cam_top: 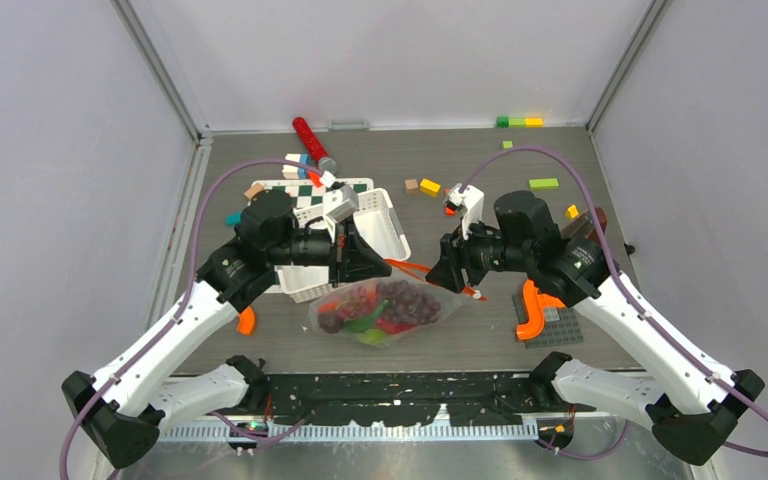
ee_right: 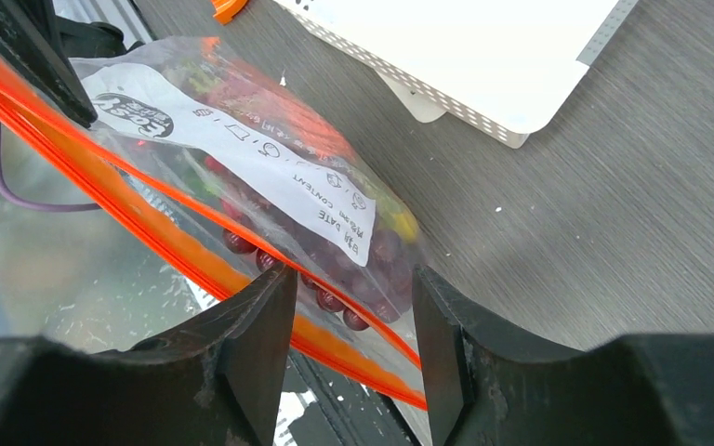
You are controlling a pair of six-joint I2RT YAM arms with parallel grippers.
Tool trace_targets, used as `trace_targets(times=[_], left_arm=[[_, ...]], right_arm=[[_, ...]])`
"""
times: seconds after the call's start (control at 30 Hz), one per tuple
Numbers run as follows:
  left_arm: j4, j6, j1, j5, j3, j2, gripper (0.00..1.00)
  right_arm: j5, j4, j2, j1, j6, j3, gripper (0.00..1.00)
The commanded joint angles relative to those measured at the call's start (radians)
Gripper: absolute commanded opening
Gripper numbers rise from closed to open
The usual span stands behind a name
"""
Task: Open the zip-top bag and remove the fake food
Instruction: Open the zipper of the food storage bag at the center of the board.
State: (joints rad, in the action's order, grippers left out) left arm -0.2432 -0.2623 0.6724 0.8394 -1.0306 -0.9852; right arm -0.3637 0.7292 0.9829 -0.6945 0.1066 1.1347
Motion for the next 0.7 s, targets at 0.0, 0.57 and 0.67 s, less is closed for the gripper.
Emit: trace_targets(times=[0.0, 0.57, 0.67], left_arm=[[0.109, -0.014, 0.003, 0.036, -0.009, 0.005, 0.0], [0.118, -0.009, 0.003, -0.01, -0.025, 0.003, 0.0], [0.114, -0.008, 0.002, -0.018, -0.024, 0.012, 0.0]], right_arm=[[-0.083, -0.044, 0.009, 0.0, -0.018, -0.001, 0.55], [-0.131, -0.078, -0.014, -0.01, 0.057, -0.07, 0.29], [-0.127, -0.084, -0.043, -0.01, 0.07, -0.086, 0.3]])
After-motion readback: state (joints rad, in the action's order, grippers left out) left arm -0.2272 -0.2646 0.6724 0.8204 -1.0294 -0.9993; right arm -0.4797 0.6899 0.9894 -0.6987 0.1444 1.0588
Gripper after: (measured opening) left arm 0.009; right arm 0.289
